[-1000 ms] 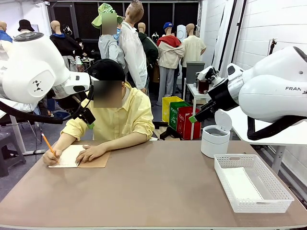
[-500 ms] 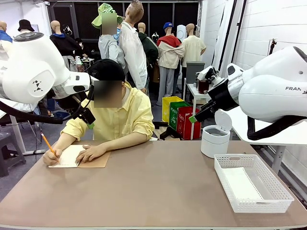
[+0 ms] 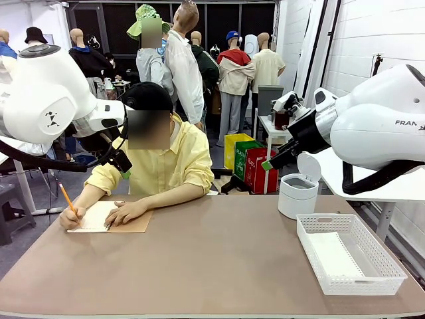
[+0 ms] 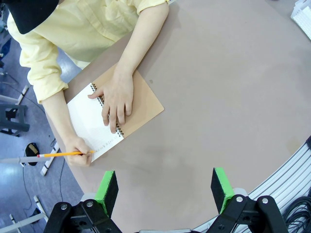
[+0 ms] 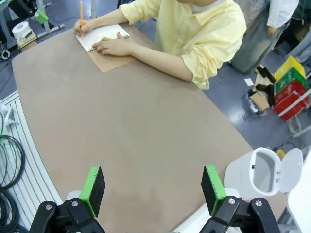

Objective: Sort the paper based on its condition.
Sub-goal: If a person hands you a paper, place it in the Organizing basket , and if it's crumpled, put it in the Trash can.

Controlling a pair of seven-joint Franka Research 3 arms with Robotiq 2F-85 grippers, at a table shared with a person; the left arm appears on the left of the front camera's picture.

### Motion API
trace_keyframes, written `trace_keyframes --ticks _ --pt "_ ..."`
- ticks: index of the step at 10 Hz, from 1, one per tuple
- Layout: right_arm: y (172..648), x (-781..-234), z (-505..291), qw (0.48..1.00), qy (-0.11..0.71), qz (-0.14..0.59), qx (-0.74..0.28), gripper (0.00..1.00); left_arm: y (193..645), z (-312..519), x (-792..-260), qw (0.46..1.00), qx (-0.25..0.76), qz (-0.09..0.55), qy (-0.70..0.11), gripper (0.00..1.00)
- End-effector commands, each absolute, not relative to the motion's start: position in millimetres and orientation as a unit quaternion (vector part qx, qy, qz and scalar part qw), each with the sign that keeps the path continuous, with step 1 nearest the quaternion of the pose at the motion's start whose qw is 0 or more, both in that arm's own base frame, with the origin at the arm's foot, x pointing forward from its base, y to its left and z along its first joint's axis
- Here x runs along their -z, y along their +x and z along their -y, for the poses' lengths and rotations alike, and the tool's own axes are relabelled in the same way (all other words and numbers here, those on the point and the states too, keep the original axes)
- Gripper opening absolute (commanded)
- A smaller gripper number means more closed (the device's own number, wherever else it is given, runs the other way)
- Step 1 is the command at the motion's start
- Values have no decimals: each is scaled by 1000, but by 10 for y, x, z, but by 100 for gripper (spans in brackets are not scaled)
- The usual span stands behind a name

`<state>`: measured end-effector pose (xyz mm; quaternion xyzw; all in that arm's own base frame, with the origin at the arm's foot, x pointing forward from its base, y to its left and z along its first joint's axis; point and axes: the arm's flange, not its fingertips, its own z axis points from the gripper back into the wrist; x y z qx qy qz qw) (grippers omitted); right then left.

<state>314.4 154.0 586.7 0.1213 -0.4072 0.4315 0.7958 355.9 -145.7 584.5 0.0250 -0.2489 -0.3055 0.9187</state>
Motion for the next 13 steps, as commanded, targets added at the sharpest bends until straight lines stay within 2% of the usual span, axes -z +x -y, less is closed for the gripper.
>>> trace_keyframes --ticks 1,13 --pt "3141 -5865 -1549 796 118 407 -431 100 3561 1447 -5852 919 304 251 24 100" --pt "3141 -5865 -1549 796 118 407 -431 100 3561 1447 -5852 919 304 251 24 100"
